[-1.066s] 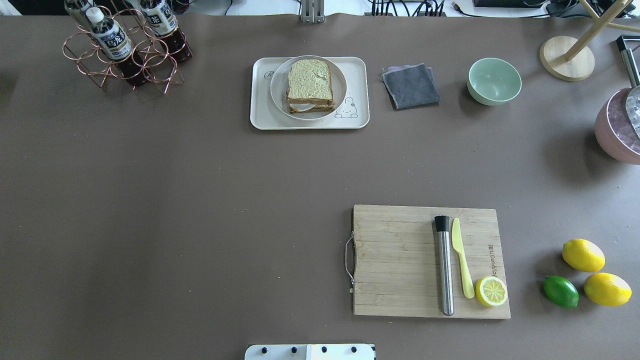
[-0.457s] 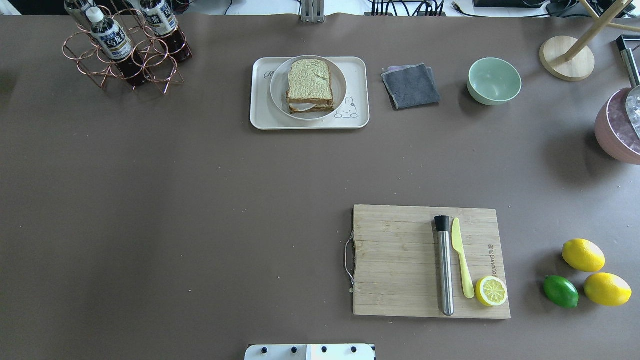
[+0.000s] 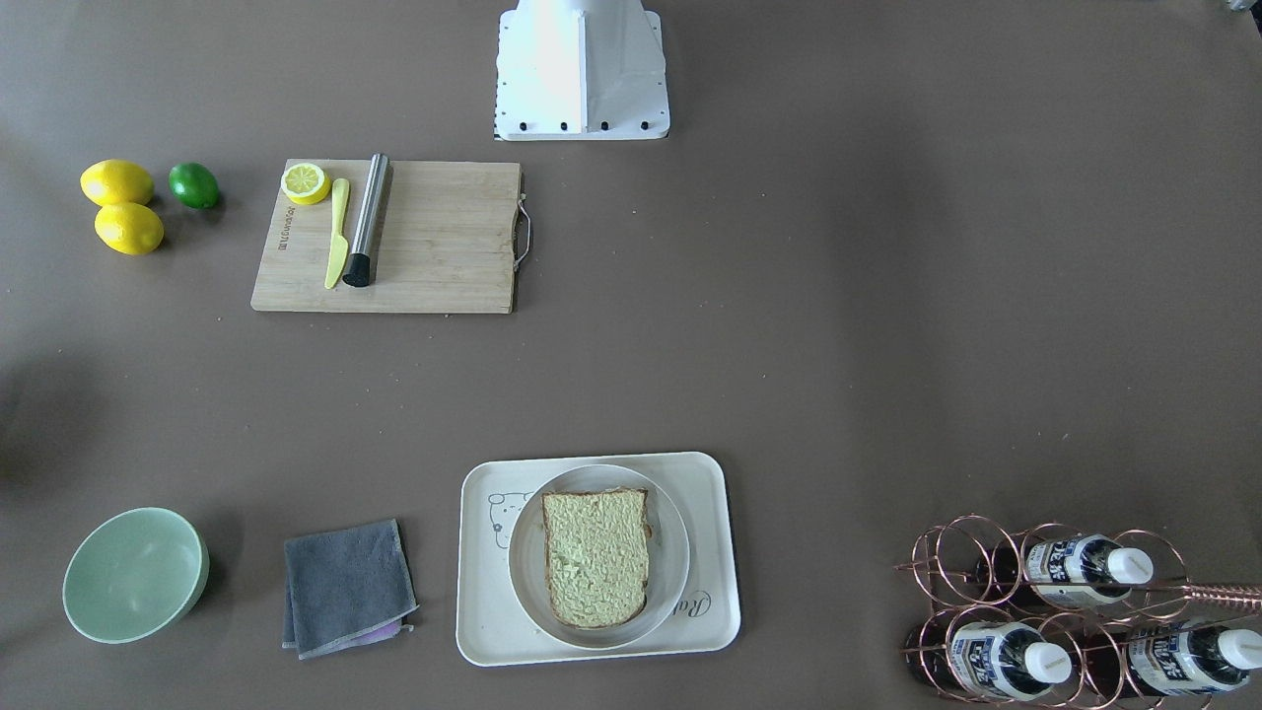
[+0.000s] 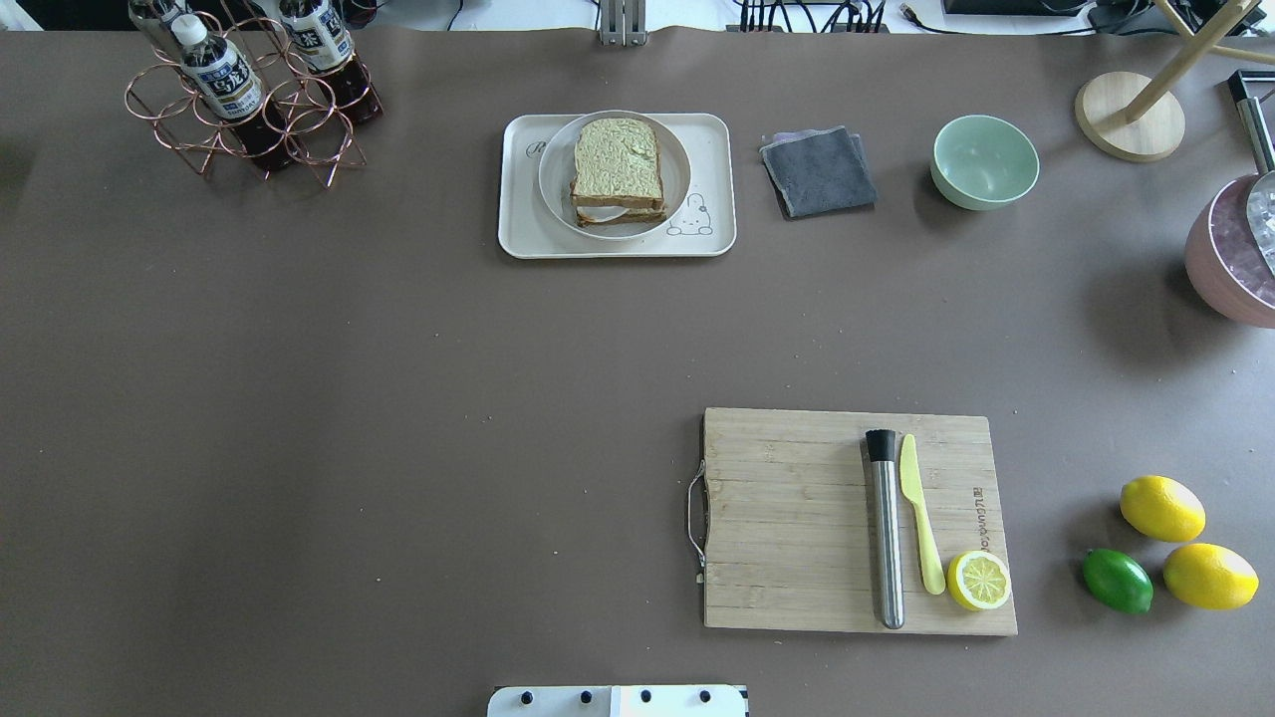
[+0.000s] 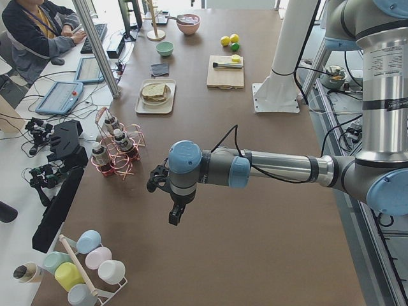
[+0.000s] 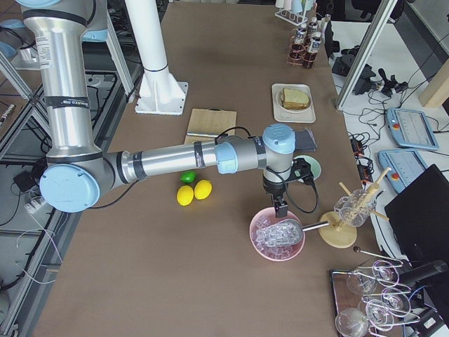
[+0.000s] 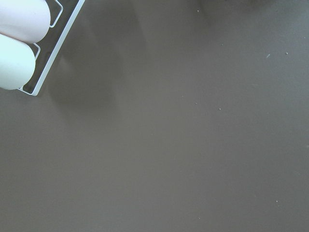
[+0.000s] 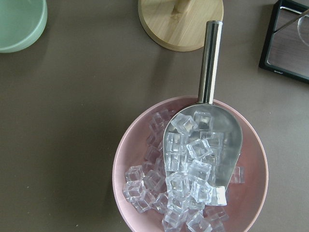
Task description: Make sandwich and place on tray
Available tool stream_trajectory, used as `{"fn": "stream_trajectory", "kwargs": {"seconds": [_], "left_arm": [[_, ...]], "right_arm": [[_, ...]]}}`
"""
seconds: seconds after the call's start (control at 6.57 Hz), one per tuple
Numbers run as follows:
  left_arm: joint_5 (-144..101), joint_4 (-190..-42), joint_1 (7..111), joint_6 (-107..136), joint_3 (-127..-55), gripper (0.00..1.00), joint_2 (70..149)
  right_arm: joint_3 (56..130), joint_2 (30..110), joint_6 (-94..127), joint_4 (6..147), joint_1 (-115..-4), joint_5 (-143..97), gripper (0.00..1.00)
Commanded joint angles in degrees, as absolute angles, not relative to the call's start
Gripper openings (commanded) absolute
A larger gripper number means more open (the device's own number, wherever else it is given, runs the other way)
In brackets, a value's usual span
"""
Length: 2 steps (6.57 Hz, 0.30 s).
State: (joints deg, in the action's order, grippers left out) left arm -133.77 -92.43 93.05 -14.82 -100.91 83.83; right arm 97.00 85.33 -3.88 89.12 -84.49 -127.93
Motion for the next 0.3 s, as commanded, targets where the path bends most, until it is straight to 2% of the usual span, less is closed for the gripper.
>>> {"fn": "stream_trajectory", "kwargs": {"seconds": [0.0, 0.15], "left_arm": [[-133.77, -93.34, 93.51, -14.77, -100.90, 0.97, 83.41], [-133.77, -93.69, 93.60, -14.85, -100.81, 0.97, 81.58]], "right_arm": [[96.94, 85.08, -3.87, 89.03, -83.67, -127.88, 1.00], [96.77, 84.82, -3.87, 88.95, -83.06, -127.88, 1.00]]}}
